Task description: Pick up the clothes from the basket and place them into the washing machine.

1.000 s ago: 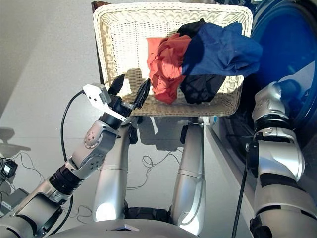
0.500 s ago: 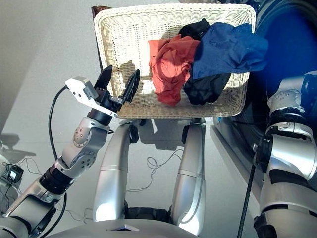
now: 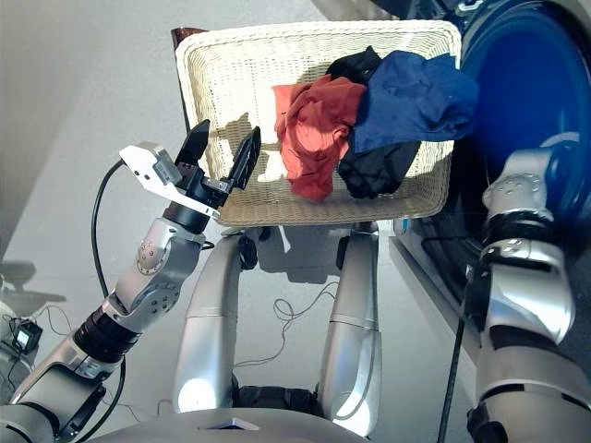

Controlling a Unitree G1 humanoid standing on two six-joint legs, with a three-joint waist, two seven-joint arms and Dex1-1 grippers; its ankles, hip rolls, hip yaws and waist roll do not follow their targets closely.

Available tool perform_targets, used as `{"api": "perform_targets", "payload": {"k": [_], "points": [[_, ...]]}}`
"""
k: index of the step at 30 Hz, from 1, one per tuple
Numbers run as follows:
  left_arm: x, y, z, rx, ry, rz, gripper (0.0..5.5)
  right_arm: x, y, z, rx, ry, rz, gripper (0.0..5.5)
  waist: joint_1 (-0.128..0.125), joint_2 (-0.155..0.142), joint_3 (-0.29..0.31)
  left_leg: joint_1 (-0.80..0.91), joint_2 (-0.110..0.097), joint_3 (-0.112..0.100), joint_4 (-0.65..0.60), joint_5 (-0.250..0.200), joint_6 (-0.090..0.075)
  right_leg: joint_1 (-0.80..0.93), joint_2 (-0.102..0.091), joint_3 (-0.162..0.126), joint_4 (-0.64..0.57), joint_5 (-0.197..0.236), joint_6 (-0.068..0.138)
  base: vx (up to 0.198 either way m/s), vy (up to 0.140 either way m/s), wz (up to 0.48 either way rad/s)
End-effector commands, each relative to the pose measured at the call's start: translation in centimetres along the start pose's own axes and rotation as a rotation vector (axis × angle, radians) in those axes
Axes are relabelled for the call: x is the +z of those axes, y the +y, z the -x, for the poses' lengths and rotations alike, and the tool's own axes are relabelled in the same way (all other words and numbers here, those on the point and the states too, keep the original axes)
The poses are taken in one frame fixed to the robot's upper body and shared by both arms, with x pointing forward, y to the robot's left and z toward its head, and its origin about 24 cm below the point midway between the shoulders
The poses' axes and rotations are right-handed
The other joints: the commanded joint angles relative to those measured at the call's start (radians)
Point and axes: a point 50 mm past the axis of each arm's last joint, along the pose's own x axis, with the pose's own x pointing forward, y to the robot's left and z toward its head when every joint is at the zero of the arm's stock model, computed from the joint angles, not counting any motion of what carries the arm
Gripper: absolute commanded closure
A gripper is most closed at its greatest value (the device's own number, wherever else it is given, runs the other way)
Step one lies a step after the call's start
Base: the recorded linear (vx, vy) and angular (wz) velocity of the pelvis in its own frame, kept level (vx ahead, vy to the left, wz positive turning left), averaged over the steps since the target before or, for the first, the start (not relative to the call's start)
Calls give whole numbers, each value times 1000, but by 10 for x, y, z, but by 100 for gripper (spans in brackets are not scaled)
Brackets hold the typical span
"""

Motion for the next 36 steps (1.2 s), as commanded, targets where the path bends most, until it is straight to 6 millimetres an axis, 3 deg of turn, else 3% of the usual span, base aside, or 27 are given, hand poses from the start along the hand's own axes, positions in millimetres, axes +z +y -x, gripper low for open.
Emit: {"api": "perform_targets", "payload": {"k": [1, 6, 9, 17, 22, 26, 31, 36], "points": [[13, -4, -1, 1, -98, -17, 0, -9, 26, 36, 257, -33, 35, 0, -3, -16, -16, 49, 18, -12, -5, -27, -45, 59, 55, -79, -62, 17, -60, 0, 0, 0], [-3, 11, 4, 93, -28, -98, 0, -17, 53, 90, 536, -24, 45, 0, -16, -33, -16, 90, 12, -5, -39, -17, -39, 91, 54, -78, -78, 25, -60, 0, 0, 0], [-19, 23, 6, 152, 38, -176, 0, -12, 67, 109, 645, -42, 20, 0, -23, -46, -16, 107, 17, 1, -42, -19, -35, 105, 58, -74, -84, 28, -58, 0, 0, 0], [-52, 50, -9, 279, 172, -422, 0, 18, 108, 139, 881, -257, 99, 0, -52, -85, -16, 146, 38, 21, -48, -22, -37, 131, 74, -57, -101, 37, -53, 0, 0, 0], [-59, 54, -29, 336, 200, -531, 0, 21, 127, 150, 957, -332, 169, 0, -68, -97, -16, 141, 46, 18, -42, -18, -40, 126, 81, -57, -96, 38, -55, 0, 0, 0], [-72, 58, -53, 407, 278, -556, 0, 16, 156, 173, 1078, -314, 135, 0, -85, -120, -16, 139, 57, 25, -35, -15, -46, 127, 90, -54, -105, 48, -57, 0, 0, 0], [-72, 67, -67, 446, 333, -601, 0, 12, 170, 184, 1156, -318, 157, 0, -98, -130, -16, 142, 65, 22, -33, -13, -51, 128, 94, -53, -106, 52, -57, 0, 0, 0], [-66, 78, -82, 558, 368, -539, 0, 18, 183, 199, 1245, -306, 98, 0, -114, -144, -16, 133, 72, 16, -24, -12, -59, 125, 100, -56, -105, 56, -58, 0, 0, 0]]}}
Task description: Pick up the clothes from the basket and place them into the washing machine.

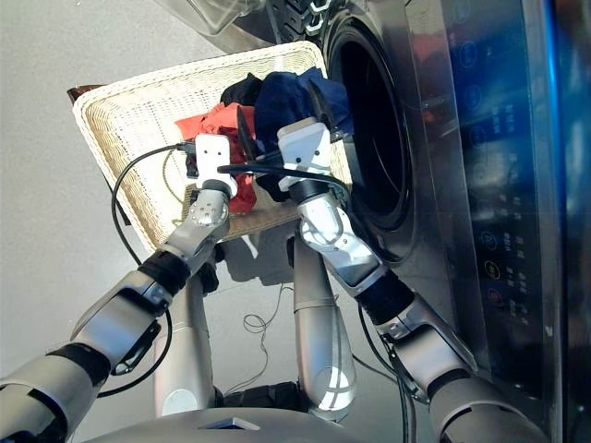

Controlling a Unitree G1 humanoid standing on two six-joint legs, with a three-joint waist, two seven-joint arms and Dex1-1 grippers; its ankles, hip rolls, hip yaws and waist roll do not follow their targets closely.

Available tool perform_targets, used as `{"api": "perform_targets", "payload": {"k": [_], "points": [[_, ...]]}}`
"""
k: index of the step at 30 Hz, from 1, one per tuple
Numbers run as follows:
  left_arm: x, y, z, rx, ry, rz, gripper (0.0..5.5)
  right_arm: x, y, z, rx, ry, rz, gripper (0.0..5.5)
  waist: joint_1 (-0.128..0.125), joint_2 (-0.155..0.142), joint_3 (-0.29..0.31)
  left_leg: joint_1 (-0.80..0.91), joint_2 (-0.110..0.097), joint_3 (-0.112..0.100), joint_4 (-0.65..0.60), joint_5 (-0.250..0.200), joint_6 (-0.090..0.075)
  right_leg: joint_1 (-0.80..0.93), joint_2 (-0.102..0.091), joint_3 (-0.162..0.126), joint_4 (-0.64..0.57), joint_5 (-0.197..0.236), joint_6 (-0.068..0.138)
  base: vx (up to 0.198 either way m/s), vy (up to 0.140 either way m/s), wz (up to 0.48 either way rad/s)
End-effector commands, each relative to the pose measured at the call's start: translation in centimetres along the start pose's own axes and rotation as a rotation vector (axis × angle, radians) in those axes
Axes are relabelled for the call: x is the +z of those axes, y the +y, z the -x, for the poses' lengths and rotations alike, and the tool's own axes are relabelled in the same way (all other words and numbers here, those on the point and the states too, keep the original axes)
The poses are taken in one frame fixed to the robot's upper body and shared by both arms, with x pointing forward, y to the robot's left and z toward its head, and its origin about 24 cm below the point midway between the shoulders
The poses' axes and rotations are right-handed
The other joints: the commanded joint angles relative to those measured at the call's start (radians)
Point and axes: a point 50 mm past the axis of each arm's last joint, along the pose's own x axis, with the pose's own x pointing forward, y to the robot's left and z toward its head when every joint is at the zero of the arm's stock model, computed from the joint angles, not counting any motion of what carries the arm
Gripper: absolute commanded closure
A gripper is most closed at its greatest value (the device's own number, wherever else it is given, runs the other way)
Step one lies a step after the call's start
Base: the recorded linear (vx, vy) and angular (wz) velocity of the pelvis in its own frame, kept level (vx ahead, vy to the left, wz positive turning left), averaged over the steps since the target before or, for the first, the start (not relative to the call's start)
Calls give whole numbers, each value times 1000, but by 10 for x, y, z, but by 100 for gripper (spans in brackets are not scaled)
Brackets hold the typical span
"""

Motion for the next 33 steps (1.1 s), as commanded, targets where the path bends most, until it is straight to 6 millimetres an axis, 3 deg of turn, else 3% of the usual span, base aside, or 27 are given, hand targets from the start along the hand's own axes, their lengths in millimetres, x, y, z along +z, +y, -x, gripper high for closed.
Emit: {"api": "perform_targets", "payload": {"k": [1, 8, 11, 24, 26, 27, 28, 33], "points": [[16, -1, -10, 31, -9, 43, 0, 35, 13, -12, 74, -170, -60, 0, 6, -48, -12, -22, -5, -14, 87, -41, 9, 44, 9, -61, -67, 42, 1, 0, 0, 0], [12, 24, -23, 137, 105, 82, 0, 61, 30, -13, 161, -259, -209, 0, -13, -76, -12, -71, 19, -20, 146, -57, 2, 7, 28, -55, -35, 33, -2, 0, 0, 0], [19, 26, -26, 150, 88, 33, 0, 63, 30, -12, 167, -271, -211, 0, -18, -77, -12, -91, 22, -21, 154, -58, 3, -10, 28, -58, -30, 38, -1, 0, 0, 0], [10, 29, -25, 135, 131, -14, 0, 60, 14, -4, 136, -251, -220, 0, -21, -75, -12, -114, 25, -25, 161, -56, 7, -31, 29, -58, -40, 54, 5, 0, 0, 0], [9, 27, -25, 114, 133, -18, 345, 61, 13, -4, 139, -249, -233, 0, -21, -75, -12, -117, 22, -24, 164, -58, 8, -32, 28, -58, -37, 55, 6, 0, 0, 0], [9, 27, -25, 112, 134, -22, 492, 61, 12, -4, 138, -251, -236, 0, -22, -75, -12, -118, 22, -24, 166, -58, 9, -33, 28, -58, -35, 55, 5, 0, 0, 0], [9, 27, -25, 111, 136, -23, 550, 61, 12, -4, 135, -252, -241, 0, -22, -76, -12, -119, 21, -24, 169, -59, 9, -32, 27, -59, -35, 56, 5, 0, 0, 0], [4, 28, -24, 105, 153, -24, 550, 60, 11, -3, 135, -239, -252, 0, -24, -82, -12, -119, 23, -23, 177, -62, 10, -34, 28, -56, -29, 57, 4, 0, 0, 0]]}}
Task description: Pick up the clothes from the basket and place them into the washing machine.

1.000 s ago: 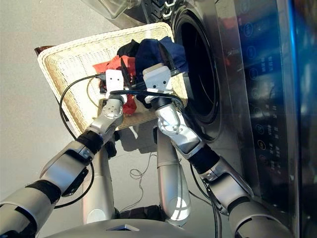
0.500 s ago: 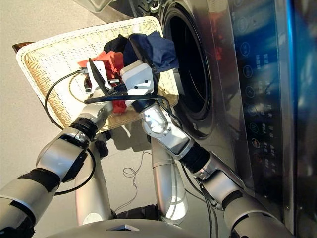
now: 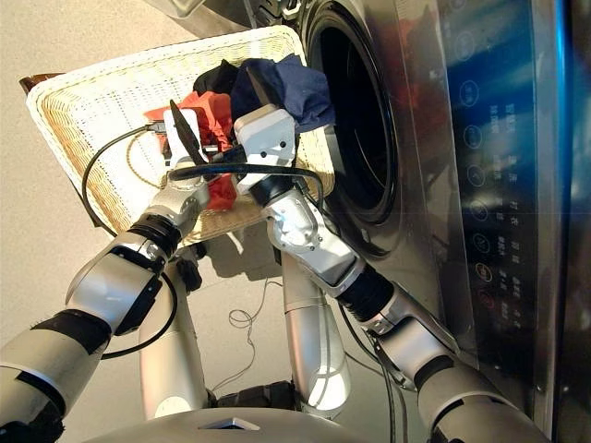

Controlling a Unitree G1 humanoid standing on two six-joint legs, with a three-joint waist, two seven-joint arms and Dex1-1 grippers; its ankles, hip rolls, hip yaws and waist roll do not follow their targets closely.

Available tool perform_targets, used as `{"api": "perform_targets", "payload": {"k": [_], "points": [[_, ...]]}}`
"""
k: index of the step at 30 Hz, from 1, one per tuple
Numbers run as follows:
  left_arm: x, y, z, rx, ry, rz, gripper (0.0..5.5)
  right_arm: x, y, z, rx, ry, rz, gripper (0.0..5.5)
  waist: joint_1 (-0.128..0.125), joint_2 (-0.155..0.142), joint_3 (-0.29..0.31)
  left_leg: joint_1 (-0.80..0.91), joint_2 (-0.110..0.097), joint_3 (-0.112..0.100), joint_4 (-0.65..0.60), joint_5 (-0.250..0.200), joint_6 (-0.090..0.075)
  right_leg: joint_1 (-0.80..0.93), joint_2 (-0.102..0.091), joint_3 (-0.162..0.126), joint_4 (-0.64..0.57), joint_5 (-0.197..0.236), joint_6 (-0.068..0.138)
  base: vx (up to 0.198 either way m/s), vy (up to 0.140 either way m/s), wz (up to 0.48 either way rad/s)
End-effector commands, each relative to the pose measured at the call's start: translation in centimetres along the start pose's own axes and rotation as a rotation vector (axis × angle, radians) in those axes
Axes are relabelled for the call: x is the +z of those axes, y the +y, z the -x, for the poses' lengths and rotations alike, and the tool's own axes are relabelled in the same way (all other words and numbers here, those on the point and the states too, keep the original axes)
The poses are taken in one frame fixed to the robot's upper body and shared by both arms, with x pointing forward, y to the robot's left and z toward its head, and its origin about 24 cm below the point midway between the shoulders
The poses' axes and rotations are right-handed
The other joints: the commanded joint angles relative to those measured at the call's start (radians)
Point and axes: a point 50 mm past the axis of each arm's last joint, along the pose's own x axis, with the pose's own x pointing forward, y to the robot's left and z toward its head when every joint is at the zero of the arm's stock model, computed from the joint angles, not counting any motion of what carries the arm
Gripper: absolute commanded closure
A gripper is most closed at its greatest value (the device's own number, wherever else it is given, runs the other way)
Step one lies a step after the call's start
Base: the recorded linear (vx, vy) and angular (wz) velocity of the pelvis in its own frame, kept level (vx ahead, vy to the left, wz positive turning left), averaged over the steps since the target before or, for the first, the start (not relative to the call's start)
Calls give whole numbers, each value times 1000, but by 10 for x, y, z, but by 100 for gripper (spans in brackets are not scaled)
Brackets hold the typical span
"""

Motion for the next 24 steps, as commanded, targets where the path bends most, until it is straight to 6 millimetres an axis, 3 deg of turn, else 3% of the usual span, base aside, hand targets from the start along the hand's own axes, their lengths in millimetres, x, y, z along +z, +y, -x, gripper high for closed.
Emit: {"api": "perform_targets", "payload": {"k": [1, 4, 7, 8, 9, 11, 13, 14, 18, 24], "points": [[1, -2, -1, 1, 0, -25, 550, 34, -2, 7, 51, -166, -12, 0, -8, -39, -9, -47, -6, -24, 132, -50, 25, 28, -2, -58, -41, 51, 11, 0, 0, 0], [-3, -2, 0, -1, 6, -12, 550, 32, -7, 10, 31, -149, -3, 0, -7, -38, -9, -38, -10, -23, 131, -52, 26, 39, -3, -58, -41, 48, 10, 0, 0, 0], [10, -15, 9, -62, -145, -81, 550, 26, -23, 19, -48, -118, 17, 0, 3, -24, -9, -25, -18, -23, 125, -51, 30, 52, -6, -58, -36, 43, 11, 0, 0, 0], [18, -22, 24, -146, -286, -97, 550, 25, -38, 28, -117, -98, 3, 0, 15, -7, -9, -18, -27, -22, 116, -49, 33, 59, -11, -59, -38, 41, 11, 0, 0, 0], [17, -22, 25, -146, -285, -98, 550, 25, -38, 29, -118, -97, 3, 0, 16, -8, -9, -16, -27, -22, 115, -49, 33, 60, -11, -58, -38, 41, 11, 0, 0, 0], [19, -19, 57, -240, -424, 4, 550, 27, -58, 42, -213, -91, 76, 0, 41, 12, -9, -7, -41, -25, 99, -46, 37, 73, -20, -65, -49, 39, 11, 0, 0, 0], [19, -12, 64, -248, -457, 28, 550, 25, -64, 45, -254, -84, 91, 0, 46, 16, -9, -1, -46, -27, 92, -46, 38, 77, -20, -66, -53, 38, 11, 0, 0, 0], [22, 0, 79, -273, -518, 64, 550, 24, -74, 50, -304, -71, 151, 0, 59, 23, -9, 3, -49, -26, 83, -48, 39, 81, -24, -68, -59, 36, 10, 0, 0, 0], [40, 18, 109, -331, -668, 122, 550, 19, -94, 61, -392, -27, 259, 0, 80, 38, -9, 12, -59, -31, 74, -49, 40, 92, -31, -73, -61, 28, 9, 0, 0, 0], [73, 22, 143, -459, -847, 243, 550, 1, -104, 67, -417, 76, 329, 0, 102, 51, -9, 24, -63, -37, 66, -51, 37, 107, -41, -82, -60, 17, 7, 0, 0, 0]]}}
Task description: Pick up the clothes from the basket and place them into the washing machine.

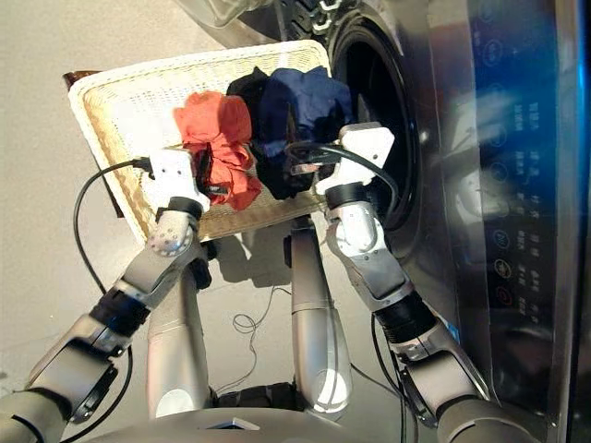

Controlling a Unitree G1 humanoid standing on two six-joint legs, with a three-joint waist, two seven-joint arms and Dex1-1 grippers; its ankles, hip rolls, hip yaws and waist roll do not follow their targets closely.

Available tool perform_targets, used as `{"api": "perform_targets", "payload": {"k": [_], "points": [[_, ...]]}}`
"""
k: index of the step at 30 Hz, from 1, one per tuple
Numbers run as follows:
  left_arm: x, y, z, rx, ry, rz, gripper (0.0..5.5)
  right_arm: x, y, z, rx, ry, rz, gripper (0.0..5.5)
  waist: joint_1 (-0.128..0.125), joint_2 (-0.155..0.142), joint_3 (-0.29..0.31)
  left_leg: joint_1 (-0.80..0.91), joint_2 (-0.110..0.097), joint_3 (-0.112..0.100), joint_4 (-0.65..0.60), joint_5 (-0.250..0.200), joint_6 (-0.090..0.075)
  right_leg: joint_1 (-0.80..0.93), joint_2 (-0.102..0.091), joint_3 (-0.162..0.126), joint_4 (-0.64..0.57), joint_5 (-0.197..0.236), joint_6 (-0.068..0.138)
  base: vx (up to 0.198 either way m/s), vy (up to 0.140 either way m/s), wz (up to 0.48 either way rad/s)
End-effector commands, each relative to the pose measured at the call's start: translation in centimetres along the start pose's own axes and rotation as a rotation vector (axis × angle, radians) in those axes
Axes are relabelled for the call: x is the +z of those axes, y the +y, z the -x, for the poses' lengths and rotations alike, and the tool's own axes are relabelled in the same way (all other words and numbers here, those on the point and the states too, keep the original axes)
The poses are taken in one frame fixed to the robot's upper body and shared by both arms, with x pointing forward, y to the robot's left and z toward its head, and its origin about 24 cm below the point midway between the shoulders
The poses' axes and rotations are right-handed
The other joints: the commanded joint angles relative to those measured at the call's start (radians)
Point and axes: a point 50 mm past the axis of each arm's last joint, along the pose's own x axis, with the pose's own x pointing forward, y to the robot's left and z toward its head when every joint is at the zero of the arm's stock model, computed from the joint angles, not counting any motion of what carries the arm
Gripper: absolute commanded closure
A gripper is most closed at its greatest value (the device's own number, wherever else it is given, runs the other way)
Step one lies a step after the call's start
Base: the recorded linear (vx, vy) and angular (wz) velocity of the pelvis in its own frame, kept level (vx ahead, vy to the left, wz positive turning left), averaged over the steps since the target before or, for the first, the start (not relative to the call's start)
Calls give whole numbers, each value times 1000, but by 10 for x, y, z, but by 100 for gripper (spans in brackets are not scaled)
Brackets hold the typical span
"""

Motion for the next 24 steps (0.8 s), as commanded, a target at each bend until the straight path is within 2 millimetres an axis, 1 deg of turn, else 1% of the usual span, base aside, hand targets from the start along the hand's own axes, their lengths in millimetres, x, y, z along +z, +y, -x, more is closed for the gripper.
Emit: {"api": "perform_targets", "payload": {"k": [1, 4, 5, 6, 8, 9, 10, 11, 13, 15, 16, 18, 19, 21, 24], "points": [[60, -13, -1, -105, -310, 115, 550, 11, -6, -2, 32, -77, 91, 0, -4, 41, -13, -12, -24, -25, 79, -51, 23, 80, 1, -77, -88, 39, -8, 0, 0, 0], [73, -19, 3, -136, -360, 177, 550, 8, -2, -2, 53, -63, 106, 0, 1, 42, -13, -10, -23, -25, 75, -51, 22, 83, 0, -78, -90, 38, -10, 0, 0, 0], [77, -20, 4, -146, -375, 206, 550, 7, -1, -2, 77, -66, 151, 0, 3, 43, -13, -9, -24, -24, 73, -50, 22, 83, 0, -78, -90, 38, -10, 0, 0, 0], [80, -22, 5, -166, -387, 232, 550, 5, 2, -2, 139, -66, 240, 0, 5, 43, -13, -8, -23, -24, 71, -50, 22, 85, 1, -76, -92, 38, -11, 0, 0, 0], [86, -25, 6, -205, -406, 267, 550, 1, 6, -3, 219, -53, 344, 0, 7, 46, -13, -3, -23, -26, 68, -50, 21, 87, 1, -77, -91, 35, -11, 0, 0, 0], [86, -25, 6, -205, -406, 268, 550, 1, 6, -3, 220, -54, 345, 0, 7, 46, -13, -4, -23, -27, 69, -50, 21, 87, 1, -77, -91, 35, -11, 0, 0, 0], [89, -28, 7, -241, -409, 325, 550, -3, 9, -5, 305, -27, 379, 0, 10, 48, -13, -4, -22, -30, 71, -49, 20, 88, 1, -77, -91, 36, -13, 0, 0, 0], [89, -31, 7, -267, -400, 346, 550, -1, 12, -6, 357, -27, 385, 0, 10, 48, -13, -3, -22, -31, 70, -48, 19, 89, 0, -78, -91, 36, -13, 0, 0, 0], [89, -35, 9, -318, -386, 366, 550, 12, 22, -5, 517, -60, 374, 0, 11, 49, -13, -2, -21, -32, 69, -45, 17, 88, 0, -78, -89, 36, -14, 0, 0, 0], [89, -38, 12, -355, -373, 375, 550, 23, 29, -4, 590, -86, 350, 0, 12, 54, -13, 2, -20, -29, 66, -42, 15, 90, -3, -79, -91, 37, -13, 0, 0, 0], [88, -41, 13, -384, -359, 382, 550, 32, 34, -7, 632, -128, 366, 0, 15, 58, -13, 4, -21, -29, 64, -41, 15, 90, -4, -79, -90, 36, -13, 0, 0, 0], [87, -46, 16, -440, -338, 408, 550, 39, 42, -15, 634, -166, 375, 0, 22, 70, -13, 8, -21, -27, 62, -37, 14, 92, -5, -79, -93, 38, -13, 0, 0, 0], [87, -46, 15, -440, -339, 408, 550, 39, 42, -16, 635, -167, 375, 0, 21, 69, -13, 7, -21, -27, 61, -36, 14, 92, -5, -78, -93, 38, -13, 0, 0, 0], [83, -51, 17, -490, -305, 434, 550, 49, 56, -28, 648, -233, 398, 0, 28, 74, -13, 13, -21, -23, 53, -32, 14, 96, -5, -80, -99, 42, -13, 0, 0, 0], [78, -52, 19, -514, -270, 442, 550, 59, 65, -34, 656, -282, 393, 0, 30, 75, -13, 17, -22, -23, 49, -30, 14, 96, -4, -80, -98, 43, -15, 0, 0, 0]]}}
